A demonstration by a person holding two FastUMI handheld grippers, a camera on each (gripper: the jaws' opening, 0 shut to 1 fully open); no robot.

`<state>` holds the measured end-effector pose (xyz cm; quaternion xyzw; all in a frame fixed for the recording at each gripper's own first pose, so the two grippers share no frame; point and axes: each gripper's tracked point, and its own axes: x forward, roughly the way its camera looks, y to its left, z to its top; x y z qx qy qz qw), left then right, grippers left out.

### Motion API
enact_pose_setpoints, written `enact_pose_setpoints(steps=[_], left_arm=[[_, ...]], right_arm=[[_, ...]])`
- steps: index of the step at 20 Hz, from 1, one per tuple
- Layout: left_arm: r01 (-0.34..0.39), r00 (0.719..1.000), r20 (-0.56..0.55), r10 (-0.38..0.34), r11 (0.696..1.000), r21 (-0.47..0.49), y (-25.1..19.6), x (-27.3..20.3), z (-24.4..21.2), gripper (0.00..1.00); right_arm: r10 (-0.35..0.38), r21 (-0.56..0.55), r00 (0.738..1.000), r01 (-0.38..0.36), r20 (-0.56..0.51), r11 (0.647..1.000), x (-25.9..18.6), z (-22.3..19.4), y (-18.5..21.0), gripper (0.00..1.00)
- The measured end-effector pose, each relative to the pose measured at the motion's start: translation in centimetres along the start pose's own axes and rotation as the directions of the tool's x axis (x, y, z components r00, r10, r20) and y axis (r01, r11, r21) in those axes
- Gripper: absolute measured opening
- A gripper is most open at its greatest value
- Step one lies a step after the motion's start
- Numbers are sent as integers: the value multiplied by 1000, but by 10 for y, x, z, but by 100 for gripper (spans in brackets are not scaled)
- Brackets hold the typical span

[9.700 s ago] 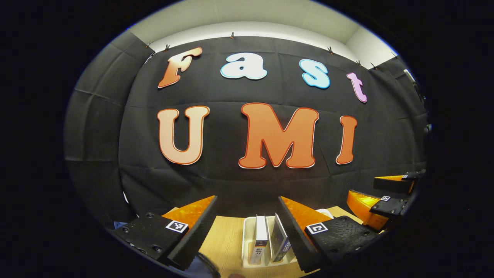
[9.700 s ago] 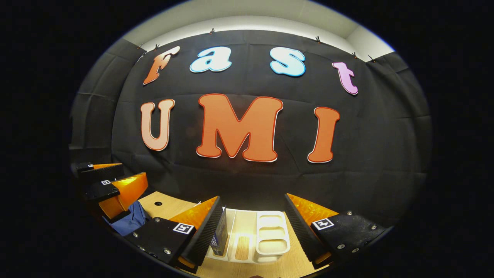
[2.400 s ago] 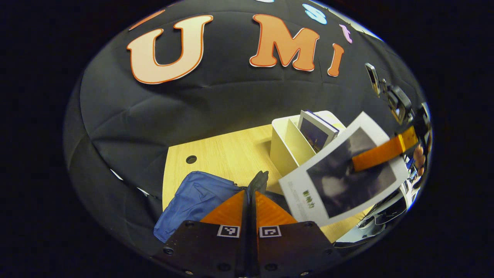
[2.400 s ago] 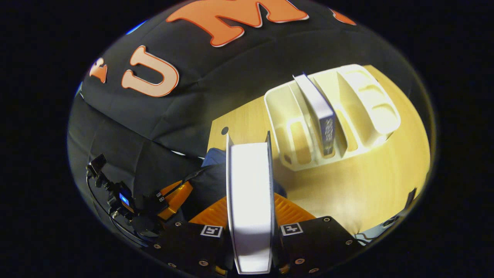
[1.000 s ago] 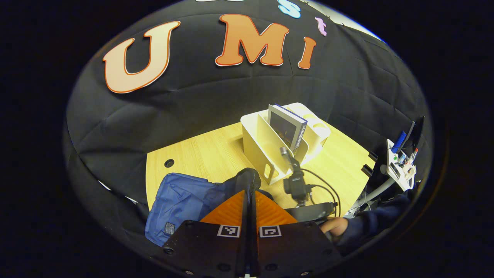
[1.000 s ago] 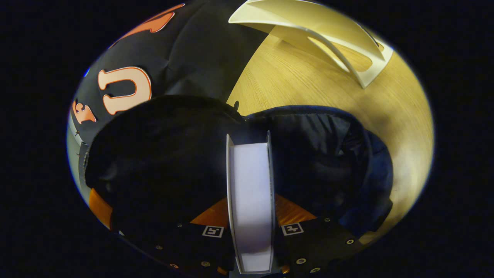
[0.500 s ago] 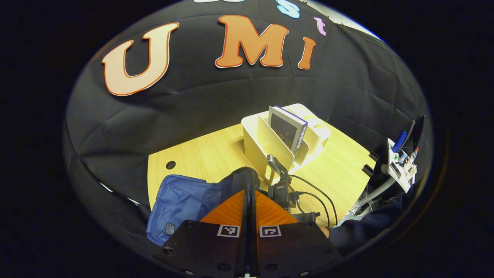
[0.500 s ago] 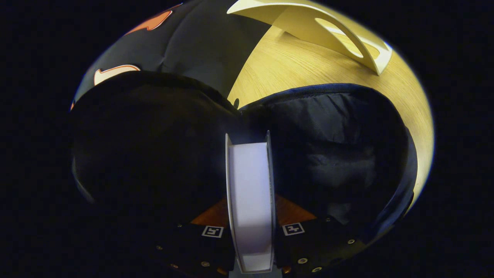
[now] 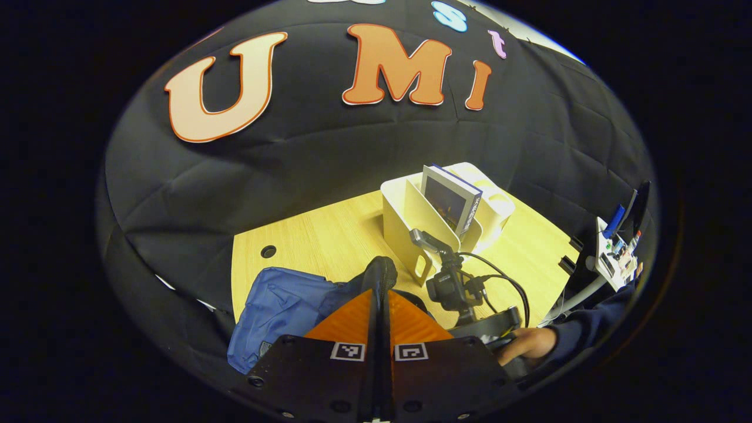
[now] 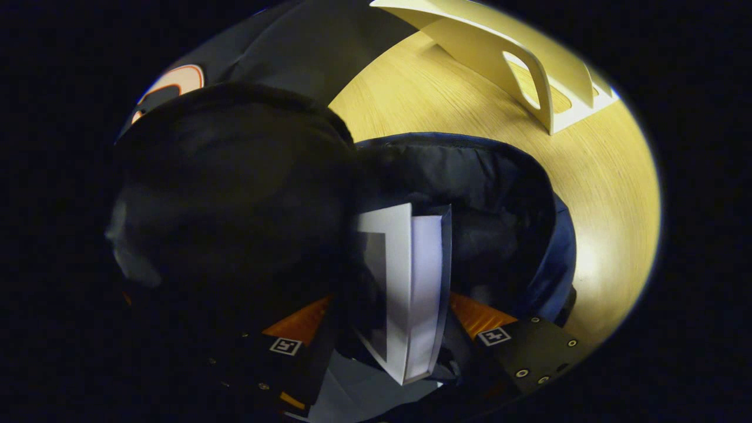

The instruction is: Open the schoolbag, grab two books from the bookshelf and put them into the schoolbag.

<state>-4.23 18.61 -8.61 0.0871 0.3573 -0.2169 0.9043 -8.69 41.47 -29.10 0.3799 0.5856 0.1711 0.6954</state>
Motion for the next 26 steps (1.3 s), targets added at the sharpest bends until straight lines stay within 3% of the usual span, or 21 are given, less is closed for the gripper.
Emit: enact_pose_setpoints(steps=[3, 5, 8, 12, 14, 18, 26], left_arm=[[-4, 1000, 2, 4, 999, -35, 5, 2, -2, 0], [-6, 1000, 3, 6, 999, -46, 5, 4, -3, 4], [-8, 1000, 0, 8, 999, -53, 3, 6, -6, 4], [-18, 1000, -2, 18, 998, -68, 1, 9, -7, 5], [-26, 1000, -4, 26, 997, -70, 1, 11, -8, 5], [-44, 999, -12, 43, 995, -87, -2, 14, -10, 5], [-91, 996, -11, 90, 988, -121, -1, 14, -11, 4]], right_arm=[[1, -18, 1000, -1, -27, 1000, -15, -3, 0, 97], [-15, -50, 1000, 15, -4, 999, -30, 4, -3, 97], [-45, -105, 994, 55, 97, 993, -54, 33, -8, 97], [-114, -220, 967, 165, 227, 962, -96, 64, -16, 96], [-150, -291, 942, 241, 301, 926, -124, 79, -20, 97], [-238, -398, 882, 406, 406, 823, -182, 114, -34, 97], [-372, -436, 735, 651, 567, 621, -283, 204, -65, 97]])
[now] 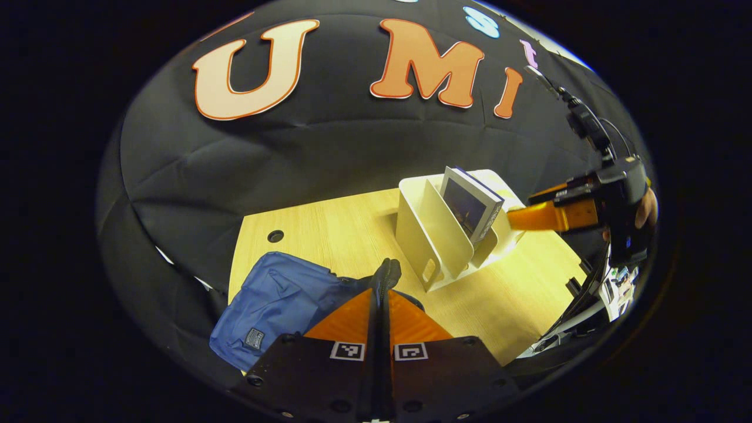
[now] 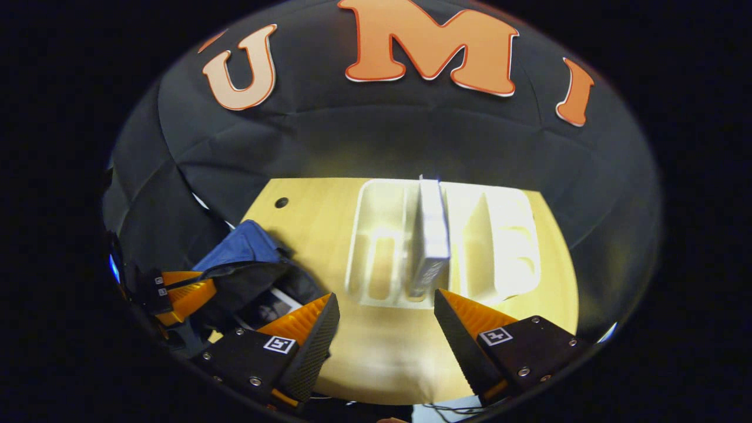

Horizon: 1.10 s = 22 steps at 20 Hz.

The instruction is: Open the schoolbag, grab two books from the bookshelf and put them into the schoolbag.

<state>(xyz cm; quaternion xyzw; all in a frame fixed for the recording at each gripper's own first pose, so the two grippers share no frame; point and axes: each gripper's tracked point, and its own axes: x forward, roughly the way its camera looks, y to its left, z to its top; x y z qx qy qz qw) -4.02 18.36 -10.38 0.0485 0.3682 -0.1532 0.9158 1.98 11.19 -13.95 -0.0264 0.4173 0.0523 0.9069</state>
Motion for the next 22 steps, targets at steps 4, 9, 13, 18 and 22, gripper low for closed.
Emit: enact_pose_setpoints(steps=[4, 9, 13, 18, 22], left_arm=[[-18, 1000, 7, 18, 999, -26, -1, -3, -2, 4], [-36, 999, 3, 37, 997, -71, 0, -1, -4, 5], [-54, 999, -5, 54, 995, -84, 2, 1, -5, 5], [-65, 998, -17, 64, 992, -107, 4, 5, -7, 4], [-70, 997, -28, 67, 990, -126, 7, 8, -11, 4]], right_arm=[[10, -22, 994, -12, -108, 1000, 21, 11, -17, 97], [29, -29, 978, -36, -208, 999, 64, 26, -24, 98], [42, -43, 962, -56, -270, 998, 96, 32, -21, 98], [19, -61, 933, -44, -360, 997, 133, 26, -26, 94], [28, -46, 915, -51, -404, 998, 150, 19, -22, 72]])
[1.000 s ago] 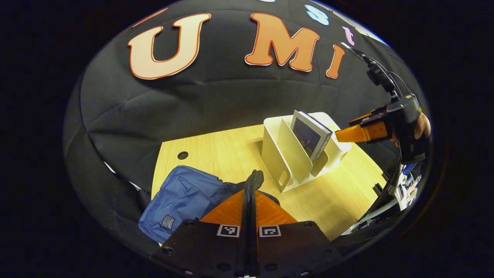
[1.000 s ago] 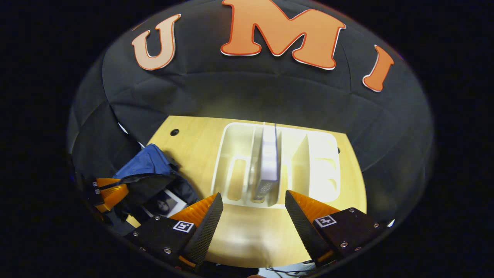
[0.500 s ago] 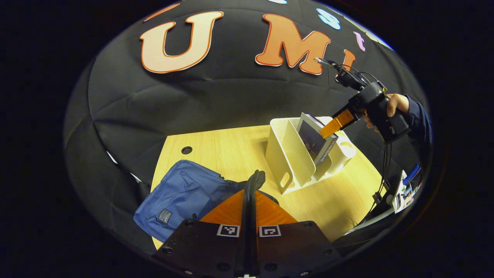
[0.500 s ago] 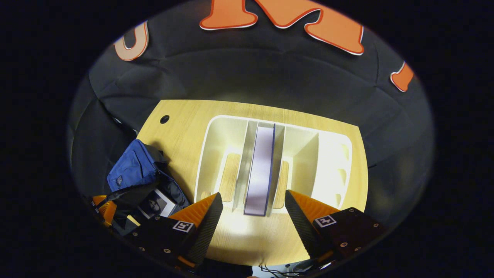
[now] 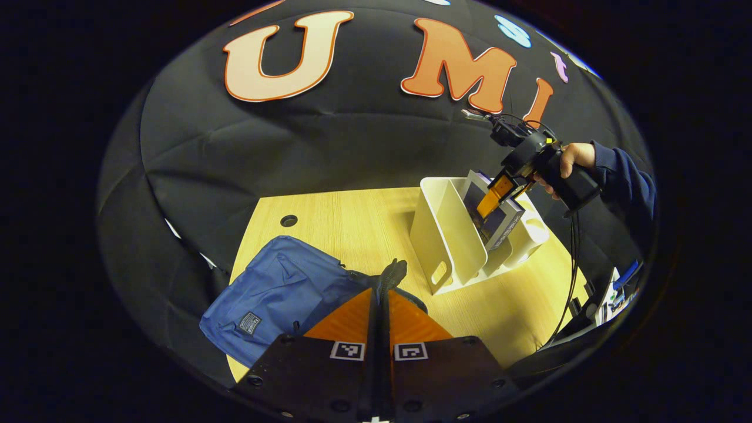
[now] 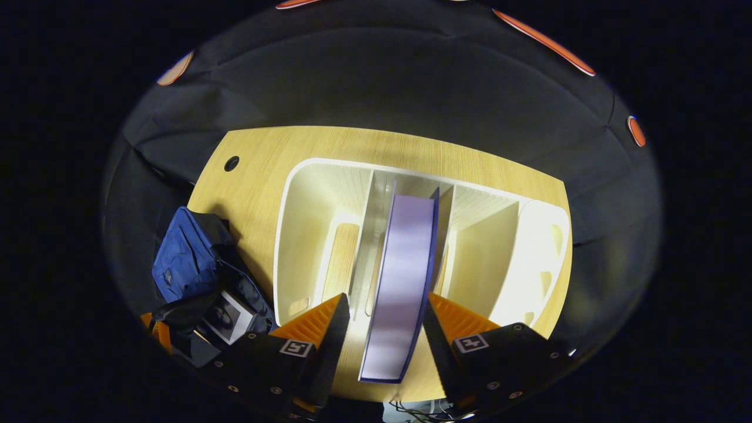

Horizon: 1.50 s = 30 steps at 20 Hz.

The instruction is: Open the schoolbag, grab two books from the bookshelf and put them into the schoolbag.

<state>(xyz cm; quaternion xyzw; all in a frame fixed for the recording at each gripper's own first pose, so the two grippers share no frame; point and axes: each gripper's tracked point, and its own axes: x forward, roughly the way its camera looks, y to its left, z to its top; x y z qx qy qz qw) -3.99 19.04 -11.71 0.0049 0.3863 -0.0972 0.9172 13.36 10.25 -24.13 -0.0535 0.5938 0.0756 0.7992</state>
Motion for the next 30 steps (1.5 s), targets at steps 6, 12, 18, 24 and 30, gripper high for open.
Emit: enact_pose_setpoints(steps=[6, 12, 18, 24, 30], left_arm=[[-1, 1000, -6, 1, 1000, -11, 0, 1, -2, 4], [13, 1000, -5, -13, 1000, -21, -2, 1, -3, 4], [32, 999, 3, -32, 999, -14, -2, -1, -5, 4], [67, 998, 4, -67, 998, -9, -6, 0, -7, 4], [96, 995, 2, -96, 995, 15, -7, -2, -8, 4]], right_arm=[[-47, -7, 997, 47, -67, 999, 25, -5, -8, 46], [-38, 25, 998, 39, -56, 999, 15, -7, -9, 33], [12, 42, 1000, -13, 14, 999, -33, -11, -7, 40], [62, 73, 992, -70, 105, 995, -91, -13, -7, 39], [93, 83, 977, -110, 192, 990, -149, -26, -8, 39]])
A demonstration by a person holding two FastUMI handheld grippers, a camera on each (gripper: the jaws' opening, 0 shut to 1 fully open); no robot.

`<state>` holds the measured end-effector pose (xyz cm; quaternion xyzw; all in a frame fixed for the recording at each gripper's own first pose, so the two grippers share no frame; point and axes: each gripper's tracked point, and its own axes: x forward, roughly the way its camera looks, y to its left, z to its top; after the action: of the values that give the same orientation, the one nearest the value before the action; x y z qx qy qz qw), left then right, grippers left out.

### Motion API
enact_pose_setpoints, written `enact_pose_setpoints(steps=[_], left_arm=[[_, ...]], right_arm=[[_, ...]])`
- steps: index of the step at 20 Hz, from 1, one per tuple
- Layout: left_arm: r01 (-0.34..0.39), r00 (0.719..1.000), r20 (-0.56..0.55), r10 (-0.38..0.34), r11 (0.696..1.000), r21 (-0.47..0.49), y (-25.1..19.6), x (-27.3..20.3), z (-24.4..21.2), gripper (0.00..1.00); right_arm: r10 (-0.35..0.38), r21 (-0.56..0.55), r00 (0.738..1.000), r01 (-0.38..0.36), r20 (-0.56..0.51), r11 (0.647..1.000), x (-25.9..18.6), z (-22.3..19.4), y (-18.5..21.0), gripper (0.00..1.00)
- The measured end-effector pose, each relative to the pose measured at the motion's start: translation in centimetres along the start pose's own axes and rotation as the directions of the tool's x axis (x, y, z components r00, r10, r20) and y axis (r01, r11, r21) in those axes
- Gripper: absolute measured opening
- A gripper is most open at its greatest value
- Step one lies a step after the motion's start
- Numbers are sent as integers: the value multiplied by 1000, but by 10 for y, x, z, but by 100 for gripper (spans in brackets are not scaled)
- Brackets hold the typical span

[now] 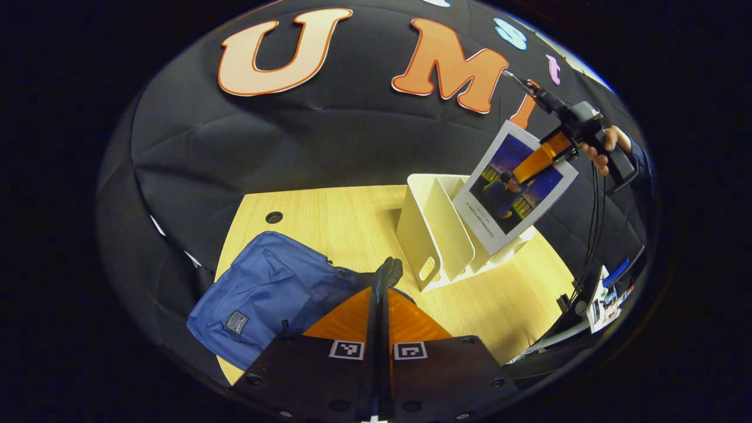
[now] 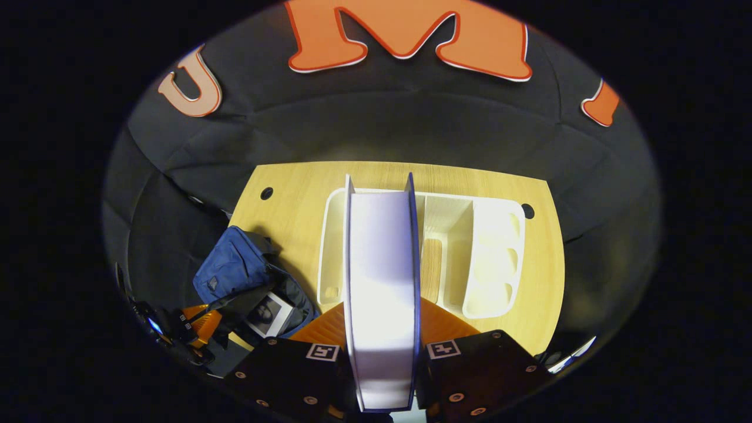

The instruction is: Open the schoolbag, grab two books from the bookshelf and put them into the schoolbag.

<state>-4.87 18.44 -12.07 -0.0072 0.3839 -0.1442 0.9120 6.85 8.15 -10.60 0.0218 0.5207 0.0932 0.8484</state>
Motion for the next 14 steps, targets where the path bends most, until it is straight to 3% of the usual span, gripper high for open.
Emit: enact_pose_setpoints(steps=[6, 10, 14], left_arm=[[20, 1000, -5, -20, 1000, 22, -2, 0, -2, 4], [29, 999, -16, -29, 998, 54, -2, 2, -2, 7], [28, 1000, -12, -27, 996, 87, 1, -2, 2, 4]], right_arm=[[90, 21, 993, -92, 80, 996, -48, -10, 24, 39], [145, 3, 985, -146, 92, 989, -53, -25, 53, 39], [226, 16, 972, -228, 71, 974, -49, -46, 89, 39]])
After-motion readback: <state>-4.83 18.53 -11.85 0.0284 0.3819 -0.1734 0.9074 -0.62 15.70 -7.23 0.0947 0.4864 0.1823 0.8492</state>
